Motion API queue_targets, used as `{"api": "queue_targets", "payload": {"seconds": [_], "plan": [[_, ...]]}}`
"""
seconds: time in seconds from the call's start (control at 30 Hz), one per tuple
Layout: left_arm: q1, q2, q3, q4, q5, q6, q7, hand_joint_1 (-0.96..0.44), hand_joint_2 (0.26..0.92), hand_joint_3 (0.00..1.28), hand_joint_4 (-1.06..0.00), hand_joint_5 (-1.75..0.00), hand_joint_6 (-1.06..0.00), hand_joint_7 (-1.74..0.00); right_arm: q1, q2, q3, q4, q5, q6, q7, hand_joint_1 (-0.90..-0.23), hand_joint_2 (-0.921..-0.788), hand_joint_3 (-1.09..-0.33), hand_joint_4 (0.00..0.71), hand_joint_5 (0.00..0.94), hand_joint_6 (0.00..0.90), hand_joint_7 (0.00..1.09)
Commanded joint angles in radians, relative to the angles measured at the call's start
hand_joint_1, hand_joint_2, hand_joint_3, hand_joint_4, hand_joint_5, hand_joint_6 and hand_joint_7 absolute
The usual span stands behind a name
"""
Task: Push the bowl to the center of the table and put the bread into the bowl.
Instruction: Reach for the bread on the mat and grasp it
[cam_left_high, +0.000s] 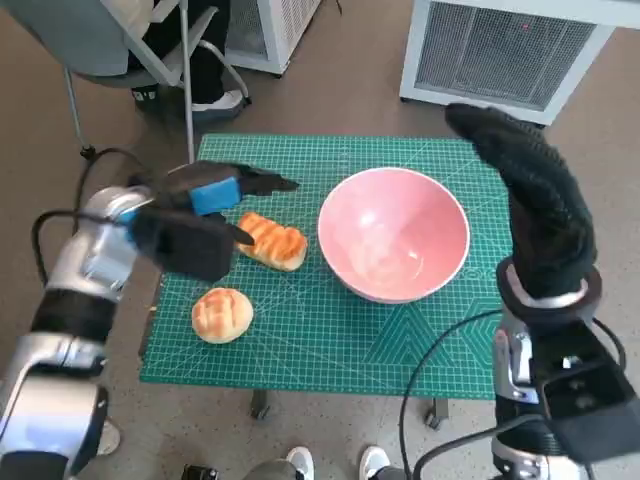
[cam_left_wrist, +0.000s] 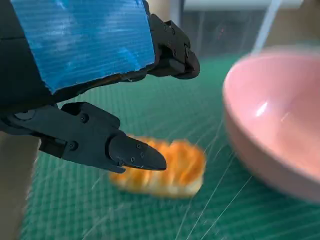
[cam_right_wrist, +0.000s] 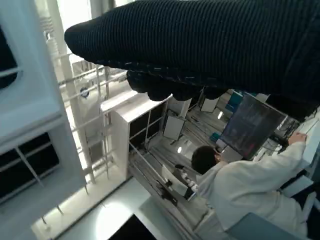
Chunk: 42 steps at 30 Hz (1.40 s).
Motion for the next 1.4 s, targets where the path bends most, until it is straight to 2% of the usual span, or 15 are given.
{"api": "queue_targets", "payload": {"seconds": [0.03,0.3,0.53,0.73,0.83,0.87,0.9,0.93,0.97,1.0,1.03,1.07,1.1,1.2,1.4], "plan": [[-0.063,-0.045,-0.053,0.086,0.045,0.067,-0.035,-0.30,0.807,0.00,-0.26,0.00,-0.42,-0.03,0.030,-0.007,0.008,-0.017,-0.018,0.019,-0.008,-0.430,-0.921,-0.522,0.442,0.012,0.101,0.74],[-0.112,-0.111,-0.114,0.176,0.096,0.162,-0.054,-0.19,0.787,0.00,-0.21,0.00,-0.40,-0.01,0.039,-0.006,0.009,-0.018,-0.029,0.032,-0.021,-0.432,-0.921,-0.524,0.441,0.011,0.093,0.75],[-0.103,-0.144,-0.147,0.230,0.127,0.140,0.025,-0.15,0.779,0.00,-0.20,0.00,-0.43,-0.01,0.046,-0.003,0.013,-0.025,-0.034,0.039,-0.030,-0.424,-0.921,-0.525,0.441,0.010,0.087,0.76],[-0.086,-0.171,-0.175,0.277,0.152,0.128,0.083,-0.12,0.783,0.00,-0.24,-0.02,-0.47,-0.03,0.049,0.000,0.018,-0.036,-0.027,0.048,-0.032,-0.419,-0.921,-0.526,0.441,0.010,0.085,0.77],[-0.077,-0.178,-0.187,0.296,0.158,0.115,0.107,-0.10,0.804,0.01,-0.34,-0.03,-0.52,-0.04,0.052,0.002,0.019,-0.040,-0.027,0.050,-0.034,-0.419,-0.921,-0.526,0.441,0.009,0.085,0.77],[-0.074,-0.180,-0.193,0.303,0.163,0.108,0.121,-0.09,0.816,0.01,-0.40,-0.04,-0.54,-0.04,0.052,0.002,0.018,-0.039,-0.026,0.051,-0.034,-0.418,-0.921,-0.526,0.441,0.009,0.085,0.77],[-0.071,-0.181,-0.197,0.308,0.166,0.102,0.131,-0.08,0.835,0.02,-0.49,-0.07,-0.59,-0.06,0.053,0.002,0.019,-0.039,-0.025,0.052,-0.034,-0.418,-0.921,-0.526,0.442,0.009,0.084,0.77],[-0.069,-0.180,-0.200,0.313,0.169,0.094,0.142,-0.07,0.842,0.02,-0.53,-0.08,-0.61,-0.06,0.054,0.003,0.019,-0.041,-0.023,0.054,-0.034,-0.418,-0.921,-0.526,0.442,0.009,0.084,0.77],[-0.068,-0.180,-0.201,0.317,0.170,0.088,0.150,-0.06,0.859,0.03,-0.62,-0.12,-0.68,-0.10,0.055,0.003,0.019,-0.042,-0.022,0.055,-0.034,-0.418,-0.921,-0.526,0.442,0.009,0.084,0.78],[-0.069,-0.176,-0.203,0.318,0.172,0.080,0.155,-0.05,0.868,0.02,-0.65,-0.15,-0.70,-0.12,0.056,0.003,0.019,-0.043,-0.020,0.056,-0.034,-0.418,-0.921,-0.526,0.442,0.009,0.084,0.78],[-0.070,-0.173,-0.204,0.319,0.173,0.073,0.159,-0.04,0.885,0.04,-0.66,-0.39,-0.68,-0.36,0.057,0.003,0.019,-0.045,-0.020,0.058,-0.034,-0.418,-0.921,-0.526,0.442,0.009,0.084,0.78],[-0.075,-0.166,-0.203,0.317,0.171,0.064,0.161,-0.02,0.898,0.09,-0.62,-0.72,-0.63,-0.69,0.058,0.003,0.019,-0.045,-0.017,0.058,-0.033,-0.418,-0.921,-0.526,0.442,0.009,0.083,0.78],[-0.078,-0.161,-0.201,0.316,0.169,0.056,0.162,-0.02,0.906,0.10,-0.61,-0.93,-0.61,-0.86,0.059,0.004,0.020,-0.045,-0.015,0.059,-0.033,-0.417,-0.921,-0.526,0.442,0.009,0.083,0.78],[-0.093,-0.140,-0.185,0.300,0.153,0.033,0.153,0.00,0.916,0.10,-0.61,-1.19,-0.63,-1.01,0.062,0.005,0.020,-0.047,-0.009,0.063,-0.032,-0.413,-0.921,-0.526,0.441,0.009,0.082,0.78],[-0.136,-0.086,-0.118,0.232,0.091,-0.005,0.106,0.00,0.920,0.09,-0.61,-1.36,-0.68,-0.98,0.068,0.007,0.022,-0.059,0.002,0.077,-0.032,-0.410,-0.921,-0.524,0.442,0.009,0.082,0.78]]}}
